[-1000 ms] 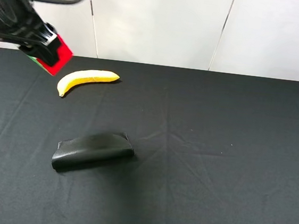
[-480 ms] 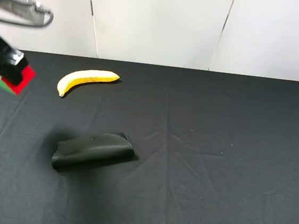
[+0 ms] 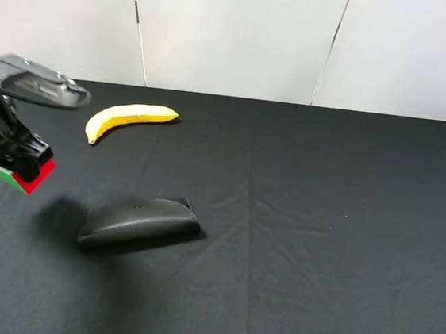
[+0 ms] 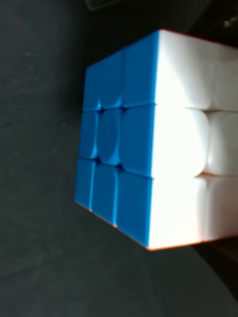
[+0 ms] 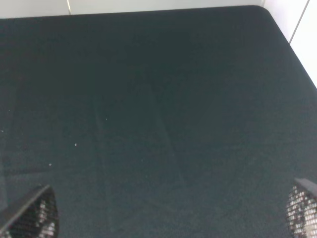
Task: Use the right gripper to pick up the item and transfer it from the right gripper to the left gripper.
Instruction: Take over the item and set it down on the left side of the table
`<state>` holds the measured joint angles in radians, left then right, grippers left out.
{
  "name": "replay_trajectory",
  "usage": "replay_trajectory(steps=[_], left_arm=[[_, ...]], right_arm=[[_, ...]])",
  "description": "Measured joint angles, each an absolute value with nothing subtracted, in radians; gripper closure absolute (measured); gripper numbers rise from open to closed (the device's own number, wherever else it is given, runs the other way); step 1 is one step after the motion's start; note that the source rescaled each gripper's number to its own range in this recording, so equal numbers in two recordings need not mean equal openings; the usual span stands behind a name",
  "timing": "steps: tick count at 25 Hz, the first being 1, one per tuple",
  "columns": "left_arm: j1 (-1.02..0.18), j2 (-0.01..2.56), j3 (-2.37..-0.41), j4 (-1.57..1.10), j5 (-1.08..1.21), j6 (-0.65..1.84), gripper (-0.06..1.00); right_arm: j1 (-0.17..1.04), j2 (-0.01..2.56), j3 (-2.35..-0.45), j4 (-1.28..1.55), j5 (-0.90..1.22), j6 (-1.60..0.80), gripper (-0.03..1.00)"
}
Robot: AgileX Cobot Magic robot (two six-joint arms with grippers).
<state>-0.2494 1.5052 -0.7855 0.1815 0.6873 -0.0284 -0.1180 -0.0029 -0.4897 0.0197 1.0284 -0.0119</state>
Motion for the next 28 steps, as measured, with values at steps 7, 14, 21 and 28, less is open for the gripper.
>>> replay_trajectory(steps=[7, 14, 21, 28], left_arm=[[-0.249, 1.632, -0.786, 0.181, 0.591, -0.059, 0.94], [-0.242, 1.666, -0.786, 0.181, 0.554, -0.063, 0.94], [-0.223, 1.667, -0.786, 0.185, 0.535, -0.066, 0.94], [-0.221, 1.667, -0.786, 0.186, 0.51, -0.059, 0.77]], right_arm=[[-0.118, -0.003, -0.49, 0.02, 1.028, -0.012, -0.03], [-0.118, -0.003, -0.49, 0.02, 1.028, -0.012, -0.03], [-0.118, -0.003, -0.49, 0.02, 1.028, -0.012, -0.03], [-0.118, -0.003, -0.49, 0.02, 1.028, -0.012, -0.03]])
